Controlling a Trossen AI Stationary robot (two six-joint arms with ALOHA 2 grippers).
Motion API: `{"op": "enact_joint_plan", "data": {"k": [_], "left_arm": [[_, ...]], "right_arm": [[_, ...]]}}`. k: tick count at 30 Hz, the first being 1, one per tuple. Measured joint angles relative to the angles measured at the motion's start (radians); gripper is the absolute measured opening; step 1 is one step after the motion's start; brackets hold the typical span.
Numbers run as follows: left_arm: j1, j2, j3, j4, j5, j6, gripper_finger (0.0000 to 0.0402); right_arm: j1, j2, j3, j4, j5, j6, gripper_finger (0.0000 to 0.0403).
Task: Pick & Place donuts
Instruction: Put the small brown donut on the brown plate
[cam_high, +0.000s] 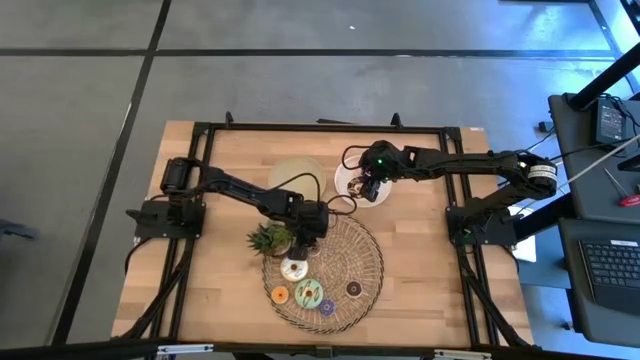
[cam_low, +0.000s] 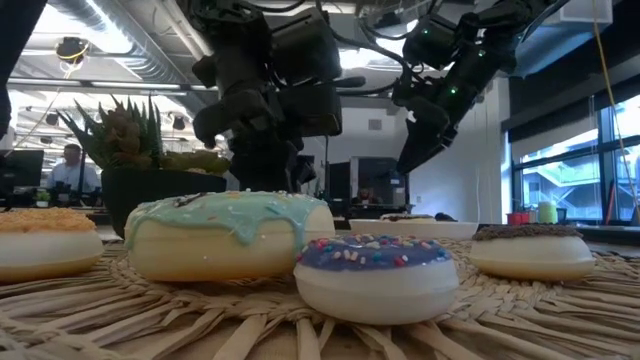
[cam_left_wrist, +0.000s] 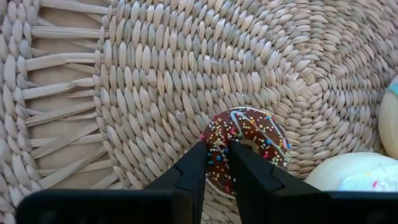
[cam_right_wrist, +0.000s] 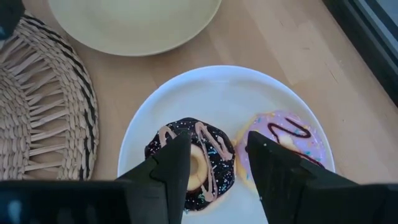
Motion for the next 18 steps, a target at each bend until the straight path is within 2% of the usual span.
{"op": "enact_joint_plan", "data": {"k": [11, 18], "left_arm": [[-0.001, -0.012, 0.023, -0.035, -0.005, 0.022, 0.0017], [0.023, -0.039, 0.142, -0.213, -0.007, 0.051, 0.0007]], "right_arm": [[0.0, 0.0, 0.0, 0.001, 0.0, 0.0, 0.0161], [0.0, 0.0, 0.0, 0.006, 0.0, 0.026, 0.0161]]}}
